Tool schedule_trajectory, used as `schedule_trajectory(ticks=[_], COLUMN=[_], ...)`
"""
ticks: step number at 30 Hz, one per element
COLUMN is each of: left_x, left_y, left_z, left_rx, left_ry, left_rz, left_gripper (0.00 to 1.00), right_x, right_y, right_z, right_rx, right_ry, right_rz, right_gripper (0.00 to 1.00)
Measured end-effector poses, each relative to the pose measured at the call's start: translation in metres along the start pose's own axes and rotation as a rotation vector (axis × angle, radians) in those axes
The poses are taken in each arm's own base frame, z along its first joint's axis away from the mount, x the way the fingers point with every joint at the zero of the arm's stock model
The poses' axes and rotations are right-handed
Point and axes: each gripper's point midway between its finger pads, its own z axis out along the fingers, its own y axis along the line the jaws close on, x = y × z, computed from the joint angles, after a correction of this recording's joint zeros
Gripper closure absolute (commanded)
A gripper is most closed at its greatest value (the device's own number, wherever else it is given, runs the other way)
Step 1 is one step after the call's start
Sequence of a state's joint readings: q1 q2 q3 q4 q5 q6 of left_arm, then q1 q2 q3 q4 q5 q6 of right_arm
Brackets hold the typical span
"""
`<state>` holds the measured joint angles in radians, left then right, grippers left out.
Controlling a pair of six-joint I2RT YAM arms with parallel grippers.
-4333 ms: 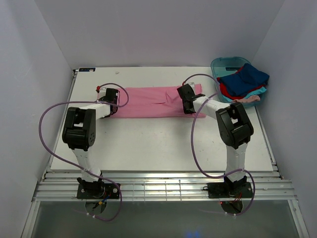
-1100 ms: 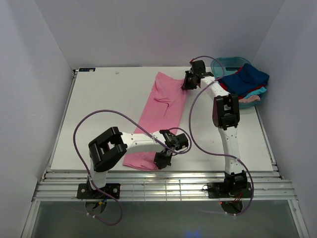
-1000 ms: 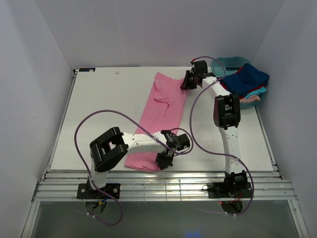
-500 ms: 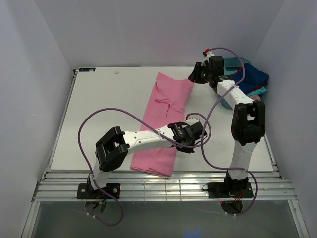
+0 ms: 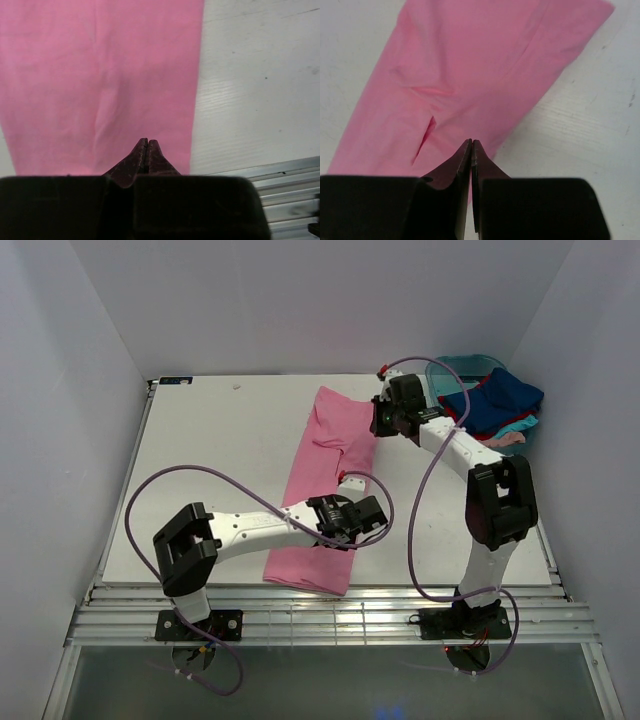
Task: Fold and stack the t-shirts
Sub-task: Rotate the tshirt 90 degrees
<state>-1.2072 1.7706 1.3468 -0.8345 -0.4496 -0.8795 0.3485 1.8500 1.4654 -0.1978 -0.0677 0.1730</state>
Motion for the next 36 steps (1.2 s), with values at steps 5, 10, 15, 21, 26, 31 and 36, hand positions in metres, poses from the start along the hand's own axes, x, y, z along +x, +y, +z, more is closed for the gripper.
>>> schedule_trajectory(ticks=[5, 10, 15, 21, 26, 31, 36], left_x=[0.008, 0.027, 0.039, 0.045, 0.043, 0.033, 0.019], left_y=[0.022, 0.033, 0.032, 0.026, 0.02, 0.008, -0.004], left_z=[0.002, 0.018, 0.035, 0.049, 0.052, 0.059, 0.068], left_rx=[-0.053, -0.081, -0.087, -0.077, -0.056, -0.054, -0.05], left_ry=[-0.018, 0.007, 0.029, 0.041, 0.031, 0.006, -0.029], left_rz=[0.006, 0.031, 0.069, 0.097, 0.097, 0.098, 0.094], left_gripper=[1.0, 1.0, 1.0, 1.0, 1.0, 1.0, 1.0], right_x=[0.05, 0.09, 0.119, 0.111, 0.106, 0.093, 0.08], right_y=[0.02, 0.014, -0.003, -0.009, -0.01, -0.007, -0.005], right_z=[0.014, 0.032, 0.048, 0.055, 0.069, 0.086, 0.102], right_rx=[0.016, 0.064, 0.135, 0.177, 0.184, 0.182, 0.179], right_ry=[0.14, 0.252, 0.343, 0.333, 0.334, 0.316, 0.293], right_rz=[-0.051, -0.065, -0.068, -0.077, -0.081, -0.083, -0.084], right_gripper=[0.92, 0.92, 0.92, 0.92, 0.92, 0.92, 0.92])
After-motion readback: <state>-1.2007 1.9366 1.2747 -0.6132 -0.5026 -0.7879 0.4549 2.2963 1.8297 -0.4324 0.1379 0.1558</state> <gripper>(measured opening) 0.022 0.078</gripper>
